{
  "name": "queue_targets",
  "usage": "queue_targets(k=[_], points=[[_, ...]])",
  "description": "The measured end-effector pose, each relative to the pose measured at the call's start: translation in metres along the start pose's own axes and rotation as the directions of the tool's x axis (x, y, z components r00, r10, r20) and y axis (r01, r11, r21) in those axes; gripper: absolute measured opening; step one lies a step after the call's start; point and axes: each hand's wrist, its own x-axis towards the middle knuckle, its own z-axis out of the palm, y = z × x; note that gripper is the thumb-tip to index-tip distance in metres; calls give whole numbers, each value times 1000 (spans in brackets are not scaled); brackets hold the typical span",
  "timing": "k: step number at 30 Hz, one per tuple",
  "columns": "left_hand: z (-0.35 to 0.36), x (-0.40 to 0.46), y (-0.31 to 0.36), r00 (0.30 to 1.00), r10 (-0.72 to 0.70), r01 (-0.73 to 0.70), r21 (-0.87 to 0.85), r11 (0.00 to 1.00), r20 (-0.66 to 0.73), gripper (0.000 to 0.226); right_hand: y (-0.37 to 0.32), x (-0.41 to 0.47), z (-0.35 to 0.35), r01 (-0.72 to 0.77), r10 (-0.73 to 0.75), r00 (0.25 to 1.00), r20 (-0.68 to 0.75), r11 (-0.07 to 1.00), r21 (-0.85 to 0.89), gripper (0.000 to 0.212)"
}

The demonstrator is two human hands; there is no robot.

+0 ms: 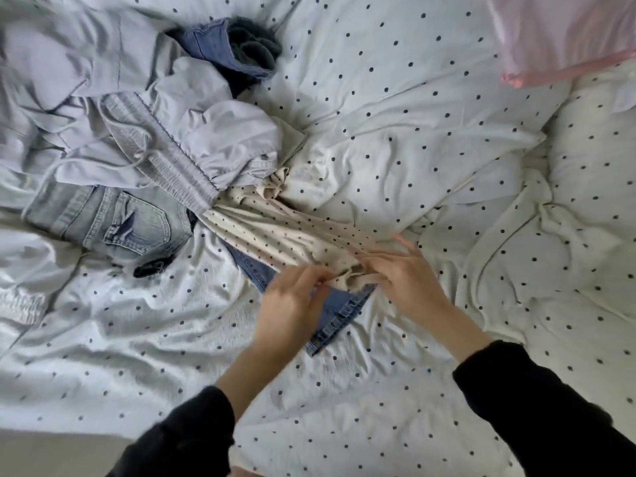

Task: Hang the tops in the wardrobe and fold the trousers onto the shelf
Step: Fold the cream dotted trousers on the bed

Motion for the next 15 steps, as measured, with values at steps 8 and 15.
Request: queue_targets(k=[8, 15], points=[[-10, 47, -67, 948, -231, 80, 538, 839, 219, 71, 32, -63, -64, -157, 154, 987, -36, 981, -111, 63], [18, 50, -21, 937, 136, -295, 521, 801, 321, 37, 40, -117, -103, -456, 454, 890, -46, 886, -79, 57]])
